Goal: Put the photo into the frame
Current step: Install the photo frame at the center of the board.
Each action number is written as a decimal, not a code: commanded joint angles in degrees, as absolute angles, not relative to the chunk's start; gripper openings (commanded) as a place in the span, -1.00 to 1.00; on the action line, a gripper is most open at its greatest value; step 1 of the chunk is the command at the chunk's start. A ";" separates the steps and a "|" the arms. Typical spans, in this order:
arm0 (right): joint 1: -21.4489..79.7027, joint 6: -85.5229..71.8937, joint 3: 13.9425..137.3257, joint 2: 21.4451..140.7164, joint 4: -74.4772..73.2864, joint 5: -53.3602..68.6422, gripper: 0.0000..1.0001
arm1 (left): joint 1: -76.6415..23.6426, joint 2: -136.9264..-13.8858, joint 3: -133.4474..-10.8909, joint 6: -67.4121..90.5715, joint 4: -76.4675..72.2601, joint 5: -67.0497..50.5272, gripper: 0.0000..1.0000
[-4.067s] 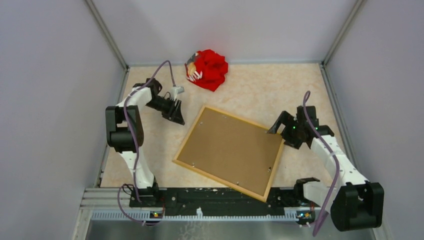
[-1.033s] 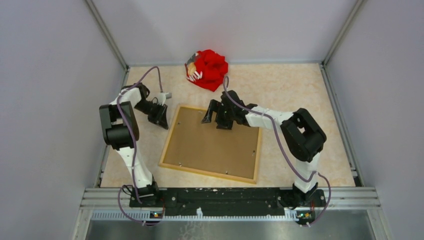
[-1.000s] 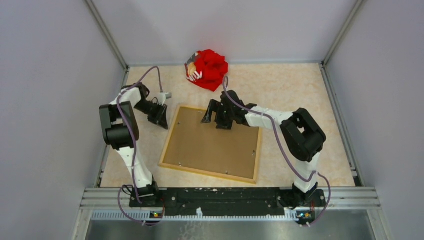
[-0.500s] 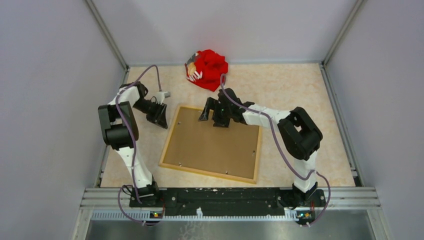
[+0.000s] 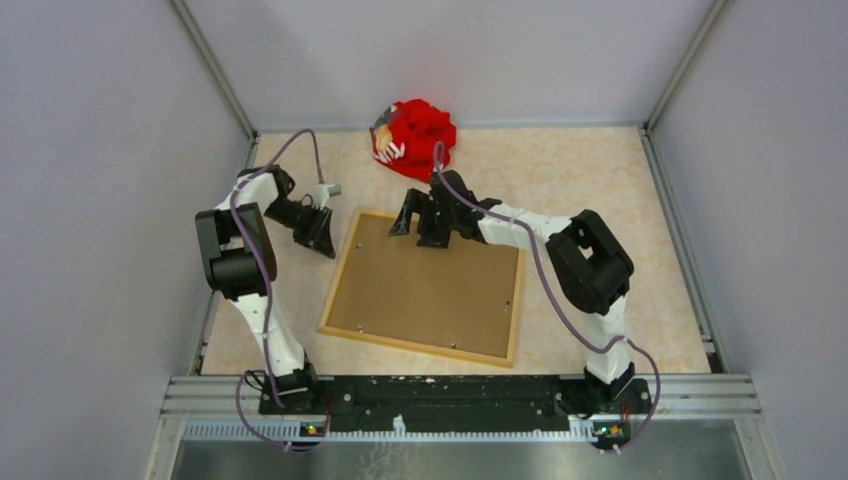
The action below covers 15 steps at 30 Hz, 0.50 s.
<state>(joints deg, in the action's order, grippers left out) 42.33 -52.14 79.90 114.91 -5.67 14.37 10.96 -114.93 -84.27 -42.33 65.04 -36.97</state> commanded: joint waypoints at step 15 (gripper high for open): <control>44.65 -55.56 84.96 119.48 0.83 15.38 0.71 | 10.99 -115.59 -84.60 -45.67 68.35 -38.32 -0.44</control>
